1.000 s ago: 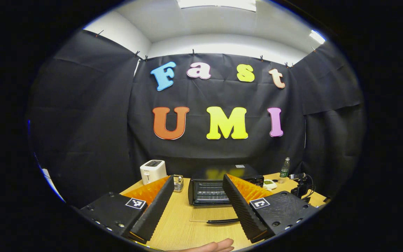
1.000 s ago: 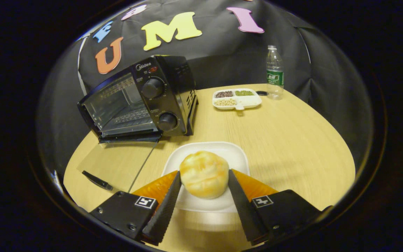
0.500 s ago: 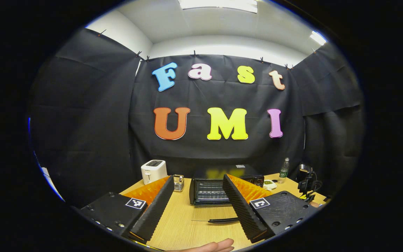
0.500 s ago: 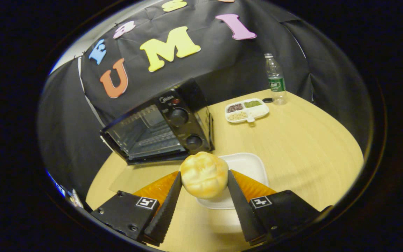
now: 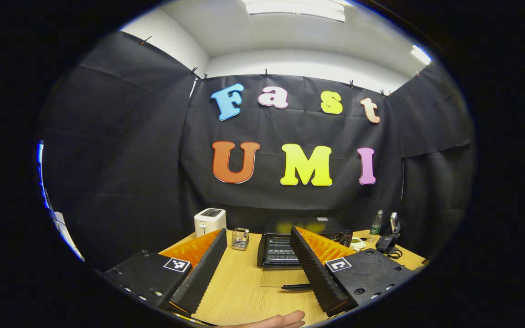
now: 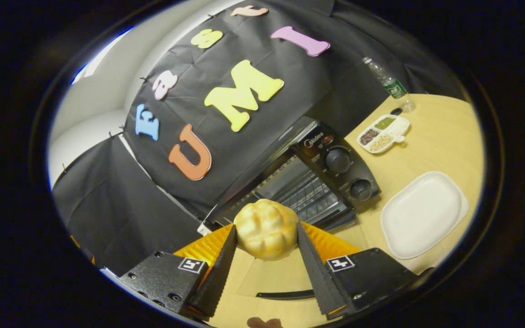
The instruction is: Open the electric oven with the left hand, put the food in, and close the electric oven.
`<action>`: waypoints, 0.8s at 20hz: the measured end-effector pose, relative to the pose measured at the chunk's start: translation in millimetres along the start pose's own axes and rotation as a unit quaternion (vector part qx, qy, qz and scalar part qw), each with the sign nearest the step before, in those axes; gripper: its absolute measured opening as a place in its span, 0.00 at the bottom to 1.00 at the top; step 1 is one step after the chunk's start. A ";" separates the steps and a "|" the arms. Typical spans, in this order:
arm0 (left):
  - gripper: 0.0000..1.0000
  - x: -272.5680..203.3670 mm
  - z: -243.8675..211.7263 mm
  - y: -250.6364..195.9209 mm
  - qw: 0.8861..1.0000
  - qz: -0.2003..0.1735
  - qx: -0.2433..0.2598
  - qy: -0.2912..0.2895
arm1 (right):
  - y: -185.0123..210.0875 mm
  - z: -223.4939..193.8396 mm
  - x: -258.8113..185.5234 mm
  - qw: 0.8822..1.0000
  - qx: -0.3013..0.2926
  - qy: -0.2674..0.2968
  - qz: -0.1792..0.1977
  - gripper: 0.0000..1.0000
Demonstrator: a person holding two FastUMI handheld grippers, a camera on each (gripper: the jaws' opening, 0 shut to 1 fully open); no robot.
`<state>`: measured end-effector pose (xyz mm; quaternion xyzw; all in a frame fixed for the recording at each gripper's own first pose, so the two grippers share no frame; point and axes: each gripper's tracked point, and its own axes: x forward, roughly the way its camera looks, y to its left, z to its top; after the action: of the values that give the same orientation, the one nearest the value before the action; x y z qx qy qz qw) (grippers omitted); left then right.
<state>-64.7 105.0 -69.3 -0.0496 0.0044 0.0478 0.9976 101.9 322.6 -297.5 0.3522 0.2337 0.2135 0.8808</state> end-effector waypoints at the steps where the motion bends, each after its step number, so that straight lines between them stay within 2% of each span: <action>1: 0.92 0.2 -2.2 4.8 1.000 0.003 -0.006 0.002 | 0.4 -1.2 14.7 1.000 -0.012 -0.012 -0.015 0.77; 2: 0.92 1.8 -5.0 8.5 1.000 0.004 -0.011 0.007 | -3.2 -2.9 29.4 0.999 -0.027 -0.015 -0.033 0.83; 4: 0.92 3.0 -10.3 17.6 1.000 0.010 -0.018 0.018 | -5.5 -7.5 57.9 0.997 -0.036 -0.022 -0.062 0.84; 5: 0.92 3.0 -10.7 22.0 1.000 0.014 -0.019 0.019 | -7.7 -7.6 72.6 0.996 -0.035 -0.027 -0.075 0.80; 6: 0.92 4.8 -8.7 25.5 1.000 0.017 -0.019 0.018 | -9.9 -5.3 86.3 0.995 -0.031 -0.033 -0.087 0.84; 7: 0.92 4.3 -7.7 28.9 1.000 0.019 -0.018 0.017 | -12.8 -3.0 98.4 0.994 -0.031 -0.042 -0.099 0.80; 8: 0.92 4.4 -8.0 30.4 1.000 0.019 -0.018 0.016 | -17.9 0.3 109.3 0.992 -0.033 -0.050 -0.113 0.84; 10: 0.92 5.3 -9.6 33.6 0.999 0.020 -0.022 0.017 | -29.0 6.2 129.2 0.987 -0.046 -0.064 -0.142 0.80; 12: 0.93 5.5 -13.2 36.8 0.999 0.019 -0.024 0.023 | -36.4 8.6 146.2 0.983 -0.065 -0.067 -0.159 0.80; 13: 0.93 6.1 -15.3 35.9 0.999 0.018 -0.023 0.025 | -39.9 9.8 151.7 0.981 -0.078 -0.067 -0.165 0.86; 16: 0.93 7.1 -15.4 35.5 1.000 0.009 -0.016 0.019 | -45.4 14.6 161.3 0.975 -0.118 -0.073 -0.172 0.87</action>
<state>-61.1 139.3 -88.2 -0.0660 0.0232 0.0563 0.9960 248.7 372.2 -363.0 0.2148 0.1983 0.0589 0.9545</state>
